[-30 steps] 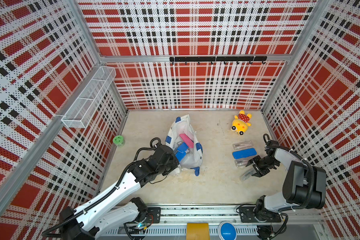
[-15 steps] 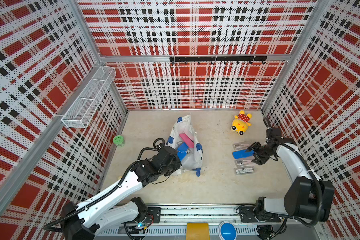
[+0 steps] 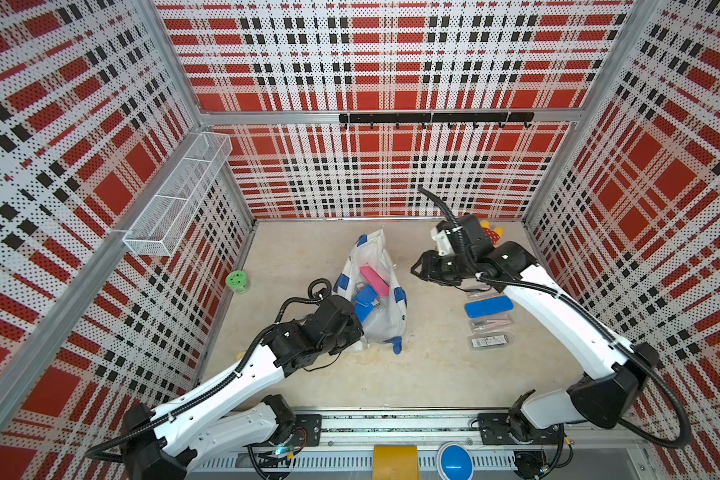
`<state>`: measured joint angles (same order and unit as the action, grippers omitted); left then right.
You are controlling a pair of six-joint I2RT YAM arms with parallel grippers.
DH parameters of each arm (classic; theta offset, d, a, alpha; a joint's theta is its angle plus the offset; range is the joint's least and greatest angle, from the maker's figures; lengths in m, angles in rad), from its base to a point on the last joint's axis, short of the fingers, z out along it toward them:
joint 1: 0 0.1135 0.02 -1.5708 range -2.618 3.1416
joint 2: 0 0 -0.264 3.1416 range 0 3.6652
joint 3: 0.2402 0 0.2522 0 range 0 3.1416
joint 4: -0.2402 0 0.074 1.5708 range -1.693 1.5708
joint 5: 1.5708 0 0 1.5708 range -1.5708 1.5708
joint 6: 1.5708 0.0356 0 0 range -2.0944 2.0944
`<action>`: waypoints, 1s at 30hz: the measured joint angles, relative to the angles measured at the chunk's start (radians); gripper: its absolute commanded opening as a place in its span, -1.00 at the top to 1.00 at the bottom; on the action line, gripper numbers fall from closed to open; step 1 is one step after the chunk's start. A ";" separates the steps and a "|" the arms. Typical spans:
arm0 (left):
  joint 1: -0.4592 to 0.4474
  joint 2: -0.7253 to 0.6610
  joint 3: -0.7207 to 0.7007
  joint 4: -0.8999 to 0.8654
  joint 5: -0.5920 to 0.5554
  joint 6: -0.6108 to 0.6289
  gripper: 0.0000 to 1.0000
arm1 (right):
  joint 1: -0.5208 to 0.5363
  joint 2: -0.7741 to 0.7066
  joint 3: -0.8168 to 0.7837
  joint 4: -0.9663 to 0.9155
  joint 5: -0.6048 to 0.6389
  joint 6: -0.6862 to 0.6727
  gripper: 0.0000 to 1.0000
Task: Take out the compass set from the canvas bag
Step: Pick up the compass set from the canvas bag.
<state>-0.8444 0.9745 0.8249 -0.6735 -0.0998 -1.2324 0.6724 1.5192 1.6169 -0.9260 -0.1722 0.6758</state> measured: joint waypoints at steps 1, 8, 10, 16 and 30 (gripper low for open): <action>-0.004 0.000 0.000 0.000 -0.003 -0.001 1.00 | 0.026 0.027 0.026 -0.002 0.002 -0.006 0.15; -0.035 0.000 -0.009 0.000 -0.021 -0.014 1.00 | 0.126 0.227 0.197 -0.058 0.006 -0.057 0.35; -0.047 -0.001 -0.013 0.000 -0.027 -0.021 1.00 | 0.130 0.276 0.225 -0.077 0.009 -0.064 0.41; -0.089 -0.018 -0.036 0.005 -0.060 -0.048 1.00 | 0.130 0.403 0.243 -0.118 0.018 -0.034 0.33; -0.131 -0.034 -0.068 0.029 -0.099 -0.093 1.00 | 0.132 0.443 0.089 0.066 -0.011 0.277 -0.24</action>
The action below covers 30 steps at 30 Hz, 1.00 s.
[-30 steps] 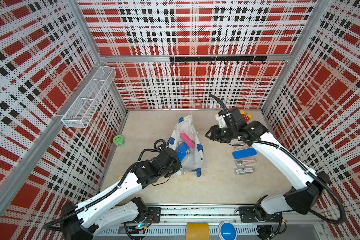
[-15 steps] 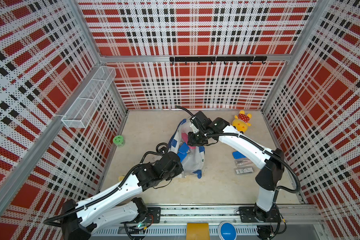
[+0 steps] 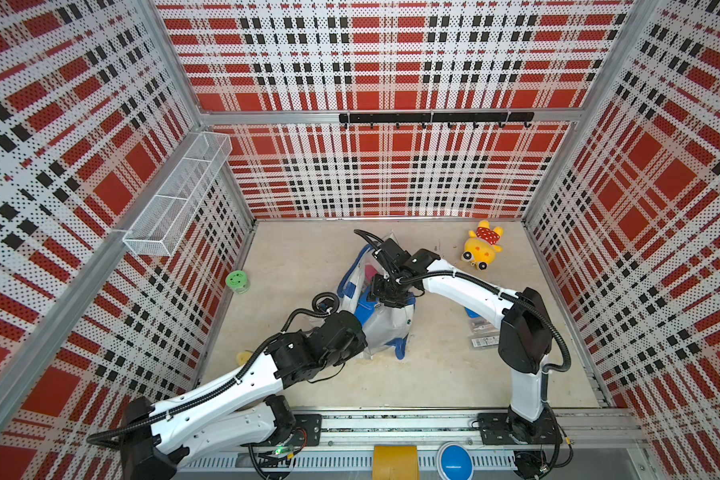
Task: Take out the compass set from the canvas bag
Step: Pick up the compass set from the canvas bag.
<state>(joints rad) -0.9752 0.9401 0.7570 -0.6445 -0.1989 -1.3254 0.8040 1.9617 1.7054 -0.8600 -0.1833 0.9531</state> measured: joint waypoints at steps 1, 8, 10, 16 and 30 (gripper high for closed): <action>-0.002 0.000 0.000 0.000 -0.002 -0.001 1.00 | 0.000 0.005 0.000 0.011 0.003 0.013 -0.24; -0.003 0.001 0.000 0.004 -0.015 -0.002 1.00 | 0.006 0.050 -0.032 0.139 -0.023 0.099 -0.38; -0.003 0.002 0.000 0.005 -0.018 -0.002 1.00 | 0.008 0.047 -0.067 0.200 -0.030 0.136 -0.45; -0.003 0.003 0.000 0.011 -0.026 -0.002 1.00 | 0.010 0.045 -0.095 0.273 -0.029 0.233 -0.46; -0.022 0.001 -0.009 0.018 -0.026 -0.002 1.00 | 0.002 0.080 -0.095 0.245 0.073 0.393 -0.52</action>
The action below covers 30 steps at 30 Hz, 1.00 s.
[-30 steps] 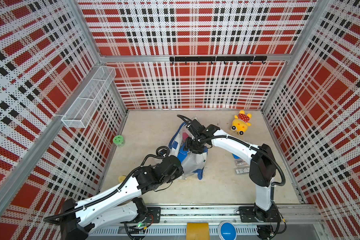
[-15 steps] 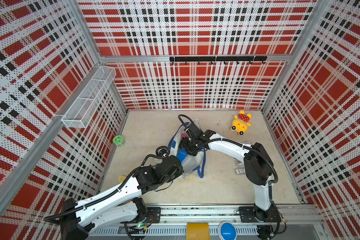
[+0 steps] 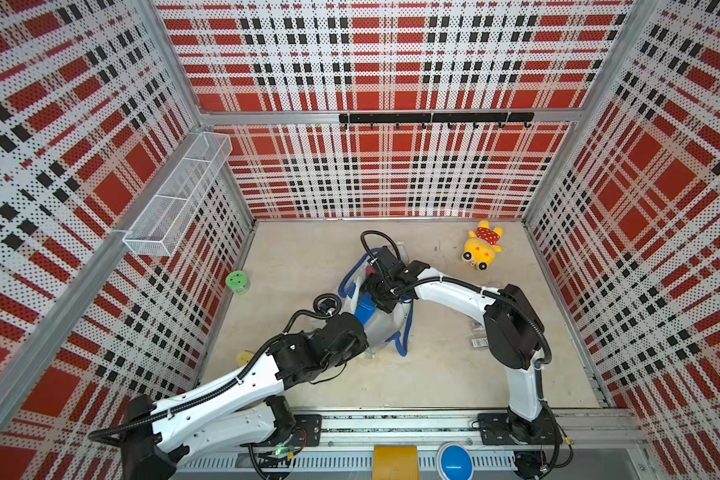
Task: Take out the compass set from the canvas bag
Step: Pick up the compass set from the canvas bag.
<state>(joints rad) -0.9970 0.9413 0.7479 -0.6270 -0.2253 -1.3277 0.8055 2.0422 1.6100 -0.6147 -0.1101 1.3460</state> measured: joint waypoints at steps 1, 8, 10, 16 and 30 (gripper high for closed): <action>-0.002 -0.003 -0.003 0.002 0.000 0.000 1.00 | 0.000 0.008 0.005 -0.006 0.005 0.005 -0.53; -0.013 -0.005 -0.009 0.012 -0.014 -0.010 1.00 | 0.000 0.090 0.097 -0.068 0.012 0.016 -0.53; -0.015 -0.006 -0.009 0.012 -0.017 -0.013 1.00 | 0.000 0.108 0.115 -0.079 0.012 0.015 -0.52; -0.018 -0.006 -0.011 0.013 -0.019 -0.017 1.00 | 0.000 0.122 0.123 -0.096 0.015 0.000 -0.37; -0.020 -0.009 -0.013 0.013 -0.019 -0.023 1.00 | -0.002 0.129 0.136 -0.138 0.027 -0.097 -0.01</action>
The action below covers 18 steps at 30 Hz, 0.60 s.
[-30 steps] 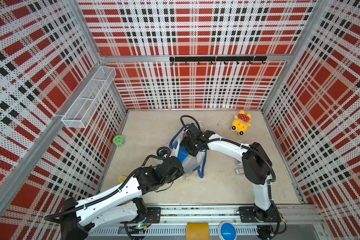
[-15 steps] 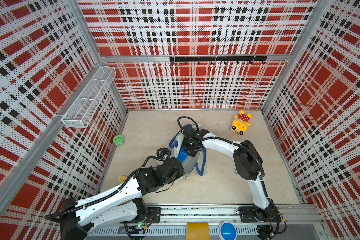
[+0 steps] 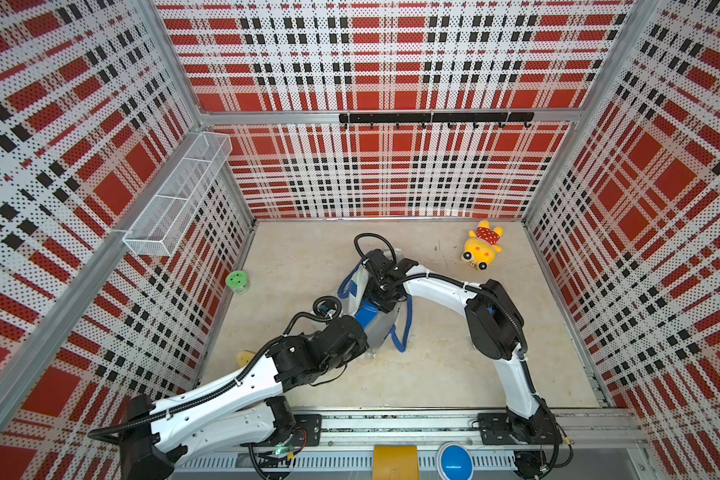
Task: Take out the compass set from the canvas bag
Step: Pick up the compass set from the canvas bag.
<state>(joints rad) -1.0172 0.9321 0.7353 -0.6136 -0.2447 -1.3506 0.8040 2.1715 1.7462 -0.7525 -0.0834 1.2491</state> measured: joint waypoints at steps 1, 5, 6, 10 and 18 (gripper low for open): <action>0.000 0.000 0.000 0.000 0.000 0.000 1.00 | 0.001 0.000 0.007 -0.010 0.002 -0.008 0.01; -0.004 0.004 0.000 -0.001 0.000 0.000 1.00 | 0.009 -0.015 0.015 -0.035 0.004 -0.032 0.08; -0.006 0.006 0.000 -0.001 0.000 0.000 1.00 | 0.010 -0.022 0.013 -0.038 0.003 -0.035 0.09; -0.011 0.023 0.005 -0.001 0.002 0.001 1.00 | 0.021 -0.079 -0.029 -0.035 -0.013 -0.049 0.15; -0.012 0.037 0.020 -0.009 0.002 0.005 1.00 | 0.035 -0.255 -0.143 -0.056 -0.069 -0.079 0.25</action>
<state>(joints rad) -1.0290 0.9691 0.7551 -0.6224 -0.2428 -1.3453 0.8387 1.9167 1.6035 -0.8085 -0.1524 1.1702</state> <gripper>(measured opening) 0.057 0.556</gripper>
